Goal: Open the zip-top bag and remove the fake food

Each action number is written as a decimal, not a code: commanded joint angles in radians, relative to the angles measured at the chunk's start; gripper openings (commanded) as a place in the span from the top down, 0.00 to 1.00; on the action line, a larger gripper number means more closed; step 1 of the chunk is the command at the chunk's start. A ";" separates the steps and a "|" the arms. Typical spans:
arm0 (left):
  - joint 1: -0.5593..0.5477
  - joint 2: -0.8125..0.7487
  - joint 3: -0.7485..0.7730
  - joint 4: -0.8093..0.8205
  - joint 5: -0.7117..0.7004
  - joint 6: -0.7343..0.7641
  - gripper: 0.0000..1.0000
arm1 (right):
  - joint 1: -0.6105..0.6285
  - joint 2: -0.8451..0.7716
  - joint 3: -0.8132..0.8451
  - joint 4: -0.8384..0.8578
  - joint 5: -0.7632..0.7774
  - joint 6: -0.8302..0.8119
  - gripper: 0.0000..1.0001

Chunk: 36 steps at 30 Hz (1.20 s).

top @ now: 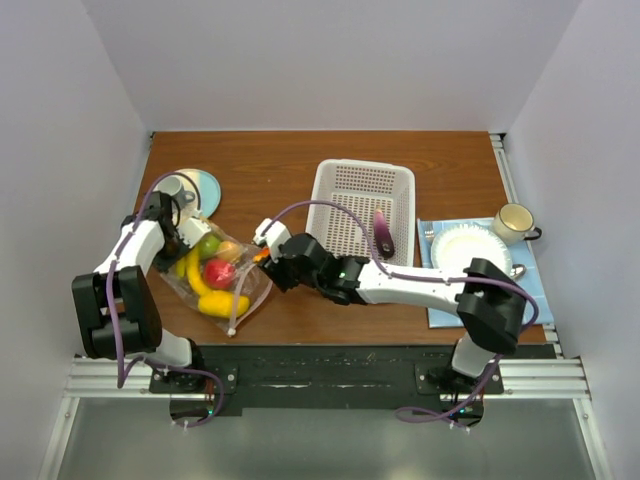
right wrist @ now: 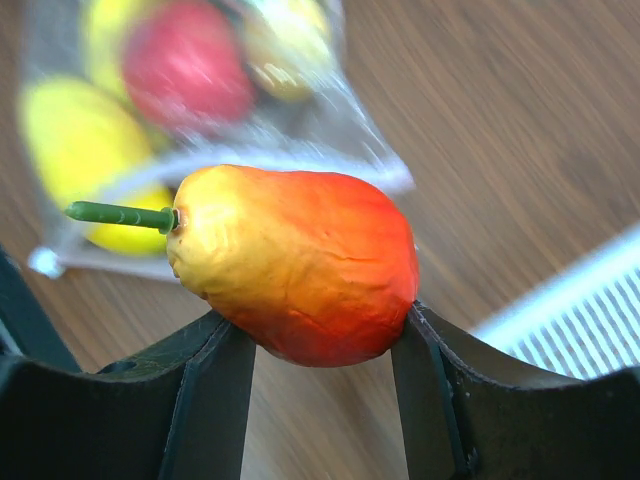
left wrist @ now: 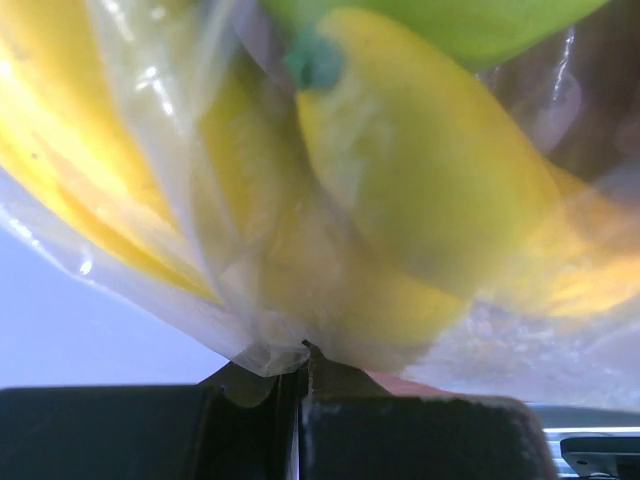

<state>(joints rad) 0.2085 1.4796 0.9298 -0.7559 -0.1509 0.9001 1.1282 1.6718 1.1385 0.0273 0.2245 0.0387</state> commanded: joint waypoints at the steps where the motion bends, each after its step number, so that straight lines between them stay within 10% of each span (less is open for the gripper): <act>1: -0.009 0.002 0.000 0.007 -0.033 -0.021 1.00 | -0.109 -0.136 -0.032 -0.090 0.182 0.045 0.78; 8: -0.052 -0.059 0.196 -0.186 0.146 -0.078 1.00 | -0.398 -0.083 0.050 -0.245 0.372 0.171 0.77; 13: -0.054 -0.061 0.412 -0.416 0.455 -0.070 1.00 | -0.407 0.040 0.167 -0.389 0.371 0.224 0.29; 19: -0.050 -0.071 0.353 -0.426 0.455 -0.026 1.00 | -0.398 -0.069 0.100 -0.308 0.273 0.210 0.08; 26: -0.049 -0.079 0.152 -0.272 0.317 -0.047 1.00 | -0.182 -0.208 0.028 -0.210 0.138 0.073 0.08; 36: -0.047 -0.021 -0.089 -0.011 0.090 -0.049 1.00 | 0.004 -0.198 -0.131 -0.057 -0.043 0.081 0.37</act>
<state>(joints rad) 0.1612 1.4384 0.8951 -0.8944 0.0372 0.8505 1.1217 1.4654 1.0767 -0.1093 0.2649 0.1192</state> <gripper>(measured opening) 0.018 0.668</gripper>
